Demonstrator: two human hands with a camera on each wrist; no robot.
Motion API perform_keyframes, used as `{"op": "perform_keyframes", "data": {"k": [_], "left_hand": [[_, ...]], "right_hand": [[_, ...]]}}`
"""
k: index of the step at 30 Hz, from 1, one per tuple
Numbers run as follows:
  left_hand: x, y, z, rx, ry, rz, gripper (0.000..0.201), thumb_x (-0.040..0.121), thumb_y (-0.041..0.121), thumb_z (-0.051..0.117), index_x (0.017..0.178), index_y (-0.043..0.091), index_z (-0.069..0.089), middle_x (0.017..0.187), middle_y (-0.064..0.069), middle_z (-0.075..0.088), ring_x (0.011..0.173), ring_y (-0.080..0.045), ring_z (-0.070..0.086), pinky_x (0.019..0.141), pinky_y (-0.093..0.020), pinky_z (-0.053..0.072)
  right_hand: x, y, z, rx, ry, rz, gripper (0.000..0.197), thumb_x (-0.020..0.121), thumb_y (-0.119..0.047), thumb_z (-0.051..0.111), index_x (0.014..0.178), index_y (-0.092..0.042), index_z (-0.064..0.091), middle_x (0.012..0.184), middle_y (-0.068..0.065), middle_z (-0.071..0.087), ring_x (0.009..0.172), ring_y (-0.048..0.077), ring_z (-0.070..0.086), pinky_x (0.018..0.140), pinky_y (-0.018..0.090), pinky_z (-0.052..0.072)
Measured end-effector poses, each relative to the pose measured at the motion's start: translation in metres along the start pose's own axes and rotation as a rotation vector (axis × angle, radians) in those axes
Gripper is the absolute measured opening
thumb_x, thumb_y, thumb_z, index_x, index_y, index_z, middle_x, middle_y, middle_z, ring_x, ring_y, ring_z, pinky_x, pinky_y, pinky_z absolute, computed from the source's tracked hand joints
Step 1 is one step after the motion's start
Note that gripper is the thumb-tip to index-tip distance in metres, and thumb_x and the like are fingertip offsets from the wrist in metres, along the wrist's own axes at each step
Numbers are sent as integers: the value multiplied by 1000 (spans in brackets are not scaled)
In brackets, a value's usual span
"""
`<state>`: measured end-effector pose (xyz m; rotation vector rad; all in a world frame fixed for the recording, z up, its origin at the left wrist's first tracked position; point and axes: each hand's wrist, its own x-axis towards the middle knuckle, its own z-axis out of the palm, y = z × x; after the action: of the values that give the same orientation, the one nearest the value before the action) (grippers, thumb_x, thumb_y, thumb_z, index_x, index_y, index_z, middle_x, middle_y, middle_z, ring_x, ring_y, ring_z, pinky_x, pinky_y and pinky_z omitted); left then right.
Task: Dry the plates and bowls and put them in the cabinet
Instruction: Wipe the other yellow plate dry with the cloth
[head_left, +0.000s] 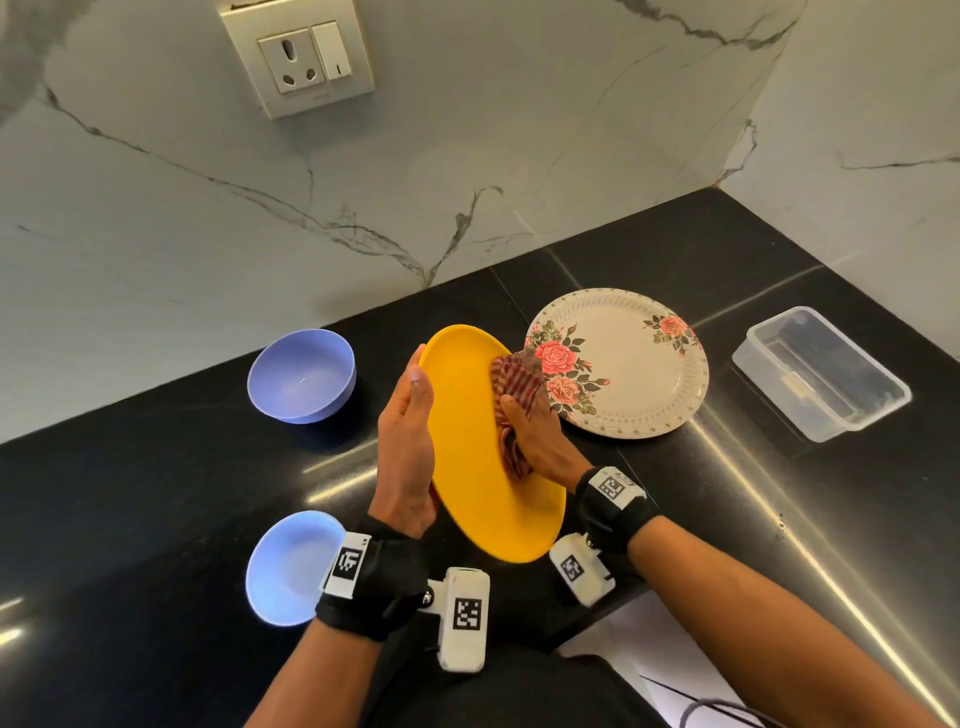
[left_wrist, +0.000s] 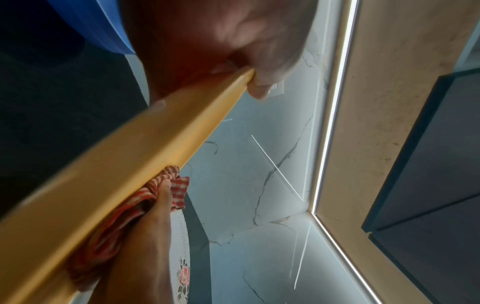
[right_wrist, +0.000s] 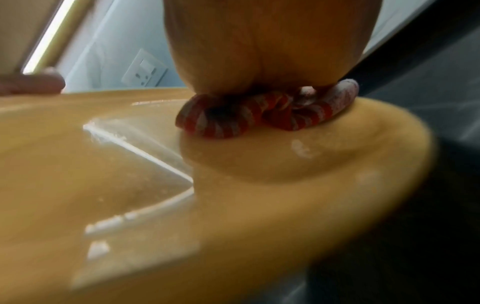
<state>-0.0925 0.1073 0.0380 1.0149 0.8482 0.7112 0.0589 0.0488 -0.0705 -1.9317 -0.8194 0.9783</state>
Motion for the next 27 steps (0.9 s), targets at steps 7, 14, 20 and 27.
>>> {"op": "perform_keyframes", "data": {"k": [7, 14, 20, 27], "left_hand": [[2, 1, -4, 9, 31, -3, 47, 104, 44, 34, 149, 35, 41, 129, 8, 57, 113, -16, 62, 82, -36, 56], [4, 1, -12, 0, 58, 5, 38, 105, 43, 33, 141, 38, 44, 129, 8, 59, 110, -15, 63, 81, -36, 56], [8, 7, -9, -46, 50, -49, 41, 100, 55, 37, 135, 39, 50, 133, 3, 63, 120, -26, 64, 99, -54, 53], [12, -2, -6, -19, 78, -118, 55, 98, 72, 28, 113, 36, 67, 108, 13, 77, 104, -10, 73, 96, -38, 55]], "right_hand": [[-6, -1, -8, -174, -54, 14, 64, 109, -45, 23, 160, -12, 4, 169, 10, -1, 156, 24, -6, 126, 46, -4], [-5, 4, -3, -167, -73, 80, 66, 108, -48, 21, 160, -12, 0, 169, 9, -3, 156, 23, -9, 125, 43, -11], [-19, -15, 16, 40, -77, 12, 89, 91, -73, 41, 159, -23, 13, 163, 5, 20, 149, 27, 24, 125, 49, 11], [-66, -81, 39, -82, -262, -316, 60, 110, -36, 28, 146, -47, -20, 157, -20, -30, 148, 3, -26, 124, 41, -13]]}}
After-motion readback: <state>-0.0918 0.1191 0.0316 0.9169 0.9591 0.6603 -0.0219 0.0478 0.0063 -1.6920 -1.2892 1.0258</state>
